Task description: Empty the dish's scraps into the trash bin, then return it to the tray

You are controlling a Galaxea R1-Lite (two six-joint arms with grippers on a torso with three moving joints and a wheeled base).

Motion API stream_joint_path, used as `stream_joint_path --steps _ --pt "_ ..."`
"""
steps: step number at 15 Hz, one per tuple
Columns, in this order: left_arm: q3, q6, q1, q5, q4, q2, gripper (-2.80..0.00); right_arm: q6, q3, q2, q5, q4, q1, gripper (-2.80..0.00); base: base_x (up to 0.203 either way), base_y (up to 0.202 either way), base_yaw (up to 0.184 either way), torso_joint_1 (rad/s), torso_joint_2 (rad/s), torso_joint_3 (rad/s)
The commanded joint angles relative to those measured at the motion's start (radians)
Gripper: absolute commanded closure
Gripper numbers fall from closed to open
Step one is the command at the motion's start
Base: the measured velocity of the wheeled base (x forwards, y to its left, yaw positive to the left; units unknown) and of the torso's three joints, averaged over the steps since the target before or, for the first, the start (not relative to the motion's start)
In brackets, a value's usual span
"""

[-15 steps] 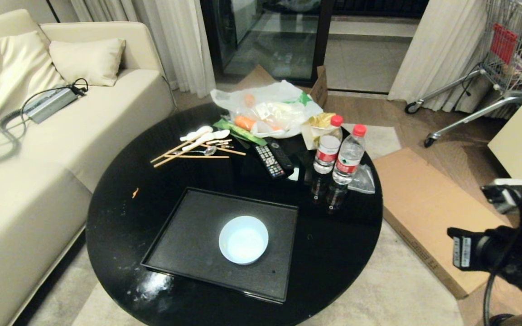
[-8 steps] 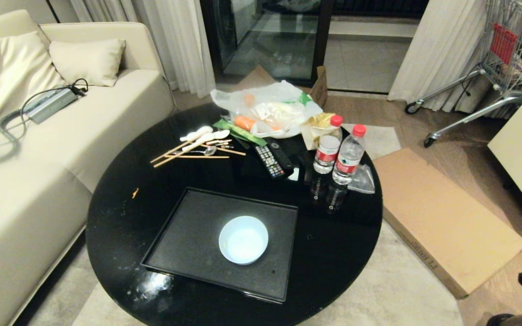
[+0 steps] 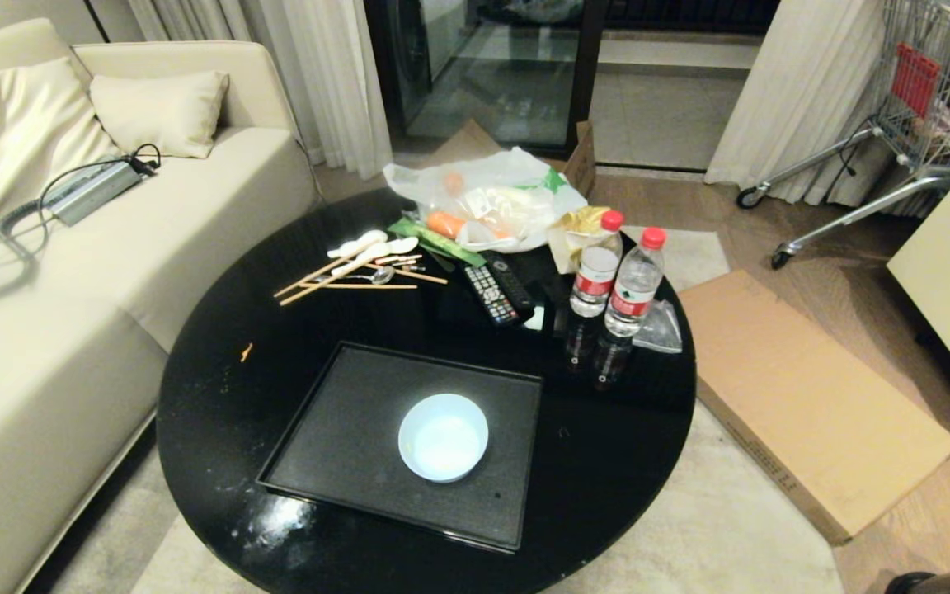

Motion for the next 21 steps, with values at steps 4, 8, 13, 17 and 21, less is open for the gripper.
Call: stream_joint_path --steps 4,8,13,17,21 --pt "0.0 -0.001 0.0 0.0 0.0 0.0 0.0 0.032 -0.002 -0.299 0.076 0.08 0.022 0.0 0.0 0.0 0.0 0.0 0.0 0.0" --pt "0.0 -0.001 0.0 0.001 0.0 0.0 0.0 0.049 0.001 -0.311 0.079 0.073 0.025 0.0 0.0 0.0 0.0 0.0 0.0 0.0" --pt "0.0 -0.001 0.0 0.001 0.0 0.0 0.0 0.053 0.001 -0.311 0.078 0.072 0.025 0.0 0.0 0.0 0.0 0.0 0.0 0.0" --pt "0.0 -0.002 0.0 0.0 0.0 0.0 0.0 0.058 0.001 -0.31 0.078 0.073 0.025 0.0 0.0 0.0 0.0 0.0 0.0 0.0" --pt "0.0 -0.002 0.0 0.001 0.0 0.0 0.0 0.087 0.001 -0.309 0.076 0.073 0.025 0.0 0.0 0.0 0.0 0.0 0.0 0.0"
